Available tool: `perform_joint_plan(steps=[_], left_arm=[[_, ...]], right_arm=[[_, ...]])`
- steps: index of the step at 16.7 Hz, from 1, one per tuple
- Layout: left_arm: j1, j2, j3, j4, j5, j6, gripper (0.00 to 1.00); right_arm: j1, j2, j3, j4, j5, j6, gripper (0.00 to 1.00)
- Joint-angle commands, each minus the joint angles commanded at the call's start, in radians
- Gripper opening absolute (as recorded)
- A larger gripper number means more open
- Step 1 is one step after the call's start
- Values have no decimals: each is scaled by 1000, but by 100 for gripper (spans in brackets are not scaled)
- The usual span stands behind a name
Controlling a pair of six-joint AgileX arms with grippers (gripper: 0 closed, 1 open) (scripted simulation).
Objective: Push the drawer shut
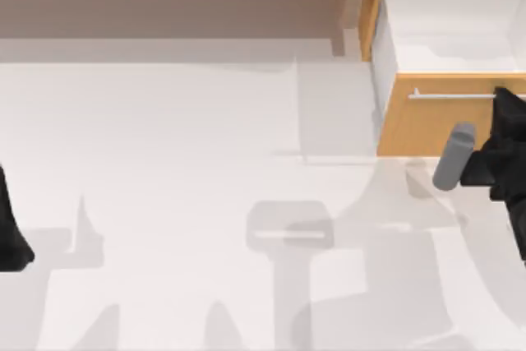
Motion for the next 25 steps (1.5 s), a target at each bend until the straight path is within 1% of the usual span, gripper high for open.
perform_joint_plan(steps=[6,13,21,25], left_arm=[[0,0,0,0,0,0,100],[0,0,0,0,0,0,100],[0,0,0,0,0,0,100],[0,0,0,0,0,0,100]], right_arm=[[-49,55,171,-121,-48,-1,0],[-53,62,200,-140,-54,1,0],[-94,154,423,-276,-92,-1,0],[-98,164,451,-292,-98,0,0]])
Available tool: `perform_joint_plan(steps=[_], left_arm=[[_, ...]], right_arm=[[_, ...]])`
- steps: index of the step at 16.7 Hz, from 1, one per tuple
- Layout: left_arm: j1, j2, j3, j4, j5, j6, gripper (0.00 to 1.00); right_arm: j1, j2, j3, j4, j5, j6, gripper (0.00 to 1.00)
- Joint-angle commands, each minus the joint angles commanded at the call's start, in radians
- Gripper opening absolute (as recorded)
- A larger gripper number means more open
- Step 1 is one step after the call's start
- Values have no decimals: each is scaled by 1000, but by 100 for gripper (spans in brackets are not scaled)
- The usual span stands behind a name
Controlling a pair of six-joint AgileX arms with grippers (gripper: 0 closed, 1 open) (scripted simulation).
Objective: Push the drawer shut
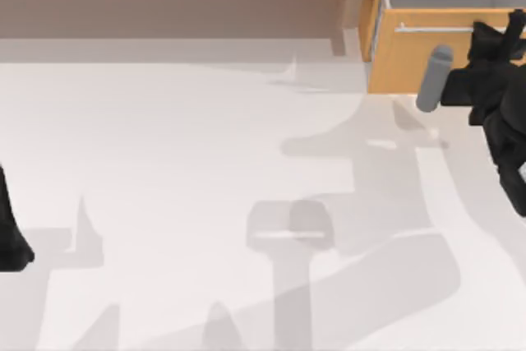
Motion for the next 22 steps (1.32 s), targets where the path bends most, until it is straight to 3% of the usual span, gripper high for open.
perform_joint_plan(steps=[18,22], left_arm=[[0,0,0,0,0,0,100],[0,0,0,0,0,0,100]], right_arm=[[-32,125,286,-162,-31,1,0],[-32,125,286,-162,-31,1,30]])
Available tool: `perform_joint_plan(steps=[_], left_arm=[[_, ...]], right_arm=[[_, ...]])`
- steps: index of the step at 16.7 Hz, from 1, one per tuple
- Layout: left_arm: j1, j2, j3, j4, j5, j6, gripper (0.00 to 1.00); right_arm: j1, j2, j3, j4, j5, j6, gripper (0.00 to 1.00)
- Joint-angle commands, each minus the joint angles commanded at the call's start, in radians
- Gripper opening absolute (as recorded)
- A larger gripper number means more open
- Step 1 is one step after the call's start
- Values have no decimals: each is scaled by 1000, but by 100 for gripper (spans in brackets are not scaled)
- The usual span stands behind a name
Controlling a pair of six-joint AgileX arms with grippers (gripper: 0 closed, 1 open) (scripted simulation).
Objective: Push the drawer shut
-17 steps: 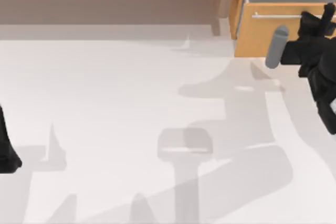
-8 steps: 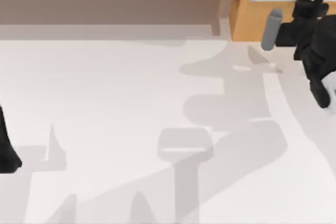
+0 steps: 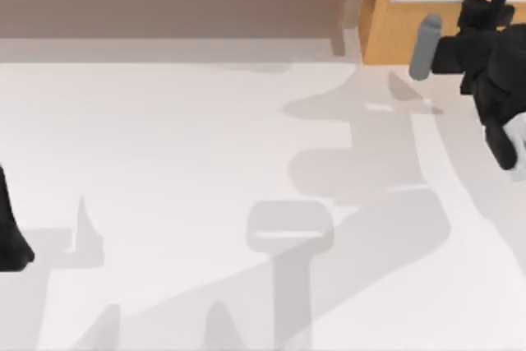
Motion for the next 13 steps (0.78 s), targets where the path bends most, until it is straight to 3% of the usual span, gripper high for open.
perform_joint_plan(steps=[9,13], left_arm=[[0,0,0,0,0,0,100],[0,0,0,0,0,0,100]], right_arm=[[0,0,0,0,0,0,98],[0,0,0,0,0,0,100]])
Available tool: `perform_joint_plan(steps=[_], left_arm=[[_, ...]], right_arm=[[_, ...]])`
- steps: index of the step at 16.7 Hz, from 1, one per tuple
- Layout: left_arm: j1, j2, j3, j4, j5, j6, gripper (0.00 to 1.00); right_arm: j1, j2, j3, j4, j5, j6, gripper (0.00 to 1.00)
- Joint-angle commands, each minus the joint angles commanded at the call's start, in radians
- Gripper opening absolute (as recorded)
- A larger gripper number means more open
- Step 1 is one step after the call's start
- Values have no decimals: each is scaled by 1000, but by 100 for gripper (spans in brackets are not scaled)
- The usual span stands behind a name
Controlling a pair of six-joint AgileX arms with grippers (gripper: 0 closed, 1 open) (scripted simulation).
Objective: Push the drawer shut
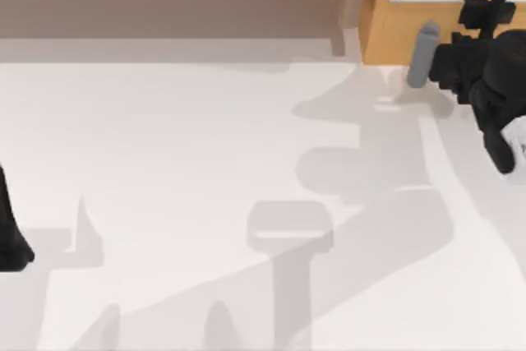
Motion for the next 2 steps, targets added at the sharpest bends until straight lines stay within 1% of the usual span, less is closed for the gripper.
perform_joint_plan(steps=[2], left_arm=[[0,0,0,0,0,0,100]], right_arm=[[0,0,0,0,0,0,100]])
